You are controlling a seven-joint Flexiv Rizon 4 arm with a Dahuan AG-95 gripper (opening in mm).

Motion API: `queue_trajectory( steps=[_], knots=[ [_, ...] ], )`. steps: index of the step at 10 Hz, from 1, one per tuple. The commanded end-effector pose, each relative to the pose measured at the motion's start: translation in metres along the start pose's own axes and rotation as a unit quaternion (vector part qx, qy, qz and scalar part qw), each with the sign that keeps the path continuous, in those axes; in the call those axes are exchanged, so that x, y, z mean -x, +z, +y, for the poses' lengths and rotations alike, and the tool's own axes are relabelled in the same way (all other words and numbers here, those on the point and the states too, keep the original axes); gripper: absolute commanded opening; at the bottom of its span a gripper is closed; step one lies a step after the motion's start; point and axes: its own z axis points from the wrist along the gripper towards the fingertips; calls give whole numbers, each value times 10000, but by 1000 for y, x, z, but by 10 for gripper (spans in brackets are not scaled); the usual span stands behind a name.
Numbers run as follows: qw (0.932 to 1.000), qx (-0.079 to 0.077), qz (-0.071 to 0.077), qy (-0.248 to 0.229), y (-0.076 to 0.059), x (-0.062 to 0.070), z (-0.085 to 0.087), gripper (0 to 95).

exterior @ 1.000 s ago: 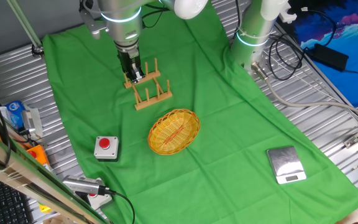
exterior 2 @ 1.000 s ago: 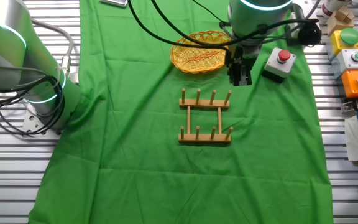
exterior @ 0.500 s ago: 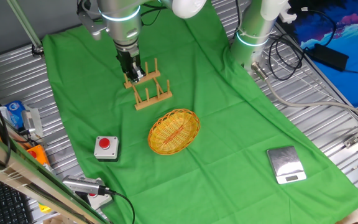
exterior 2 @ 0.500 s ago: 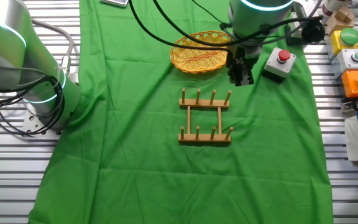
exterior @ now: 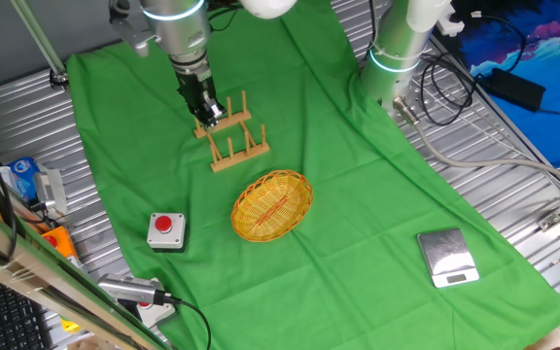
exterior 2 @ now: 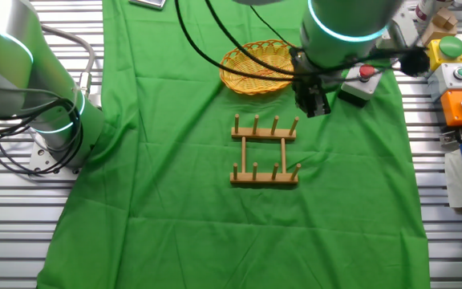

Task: Put the dish on the dish rack

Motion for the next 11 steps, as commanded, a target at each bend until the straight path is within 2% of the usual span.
queue_trajectory(
  steps=[1, 3, 11],
  knots=[
    [9994, 2, 265, -241, 0, -2, 1, 0],
    [9990, 19, 344, -299, 0, -2, 1, 0],
    [9985, -40, 385, -380, 0, -2, 1, 0]
  ],
)
